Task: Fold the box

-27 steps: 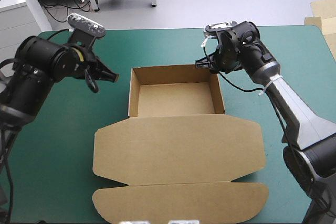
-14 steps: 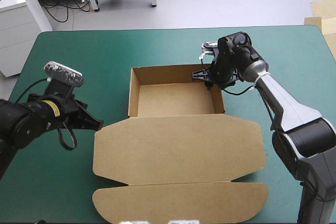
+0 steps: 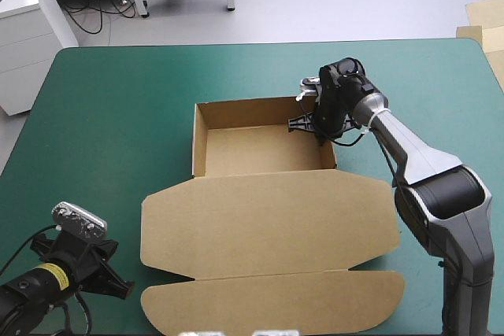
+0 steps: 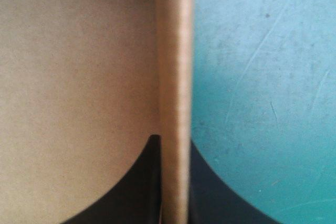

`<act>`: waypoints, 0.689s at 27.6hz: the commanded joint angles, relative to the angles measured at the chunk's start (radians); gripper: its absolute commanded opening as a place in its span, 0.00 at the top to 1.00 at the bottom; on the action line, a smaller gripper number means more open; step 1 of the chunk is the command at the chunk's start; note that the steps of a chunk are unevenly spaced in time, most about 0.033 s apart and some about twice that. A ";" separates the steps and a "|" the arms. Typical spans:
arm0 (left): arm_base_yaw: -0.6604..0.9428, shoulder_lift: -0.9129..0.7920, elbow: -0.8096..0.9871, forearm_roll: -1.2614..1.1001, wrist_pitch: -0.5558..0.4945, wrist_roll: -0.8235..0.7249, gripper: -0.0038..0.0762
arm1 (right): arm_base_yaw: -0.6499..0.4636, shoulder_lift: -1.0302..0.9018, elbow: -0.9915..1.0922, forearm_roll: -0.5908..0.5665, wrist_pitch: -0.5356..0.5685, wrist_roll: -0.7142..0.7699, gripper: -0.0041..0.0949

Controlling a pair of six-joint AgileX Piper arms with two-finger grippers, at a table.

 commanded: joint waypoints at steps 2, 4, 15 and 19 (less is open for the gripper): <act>-0.006 -0.015 0.014 -0.008 -0.057 -0.006 0.96 | -0.035 -0.073 -0.026 0.000 0.021 -0.005 0.98; -0.006 -0.017 0.032 -0.012 -0.073 -0.006 0.96 | -0.078 -0.096 -0.027 -0.025 0.021 -0.009 0.98; -0.006 -0.019 0.081 -0.016 -0.159 -0.006 0.96 | -0.433 -0.193 -0.027 -0.098 0.021 -0.112 0.98; -0.006 -0.019 0.082 -0.009 -0.159 -0.006 0.96 | -0.613 -0.199 -0.027 -0.099 0.021 -0.132 0.98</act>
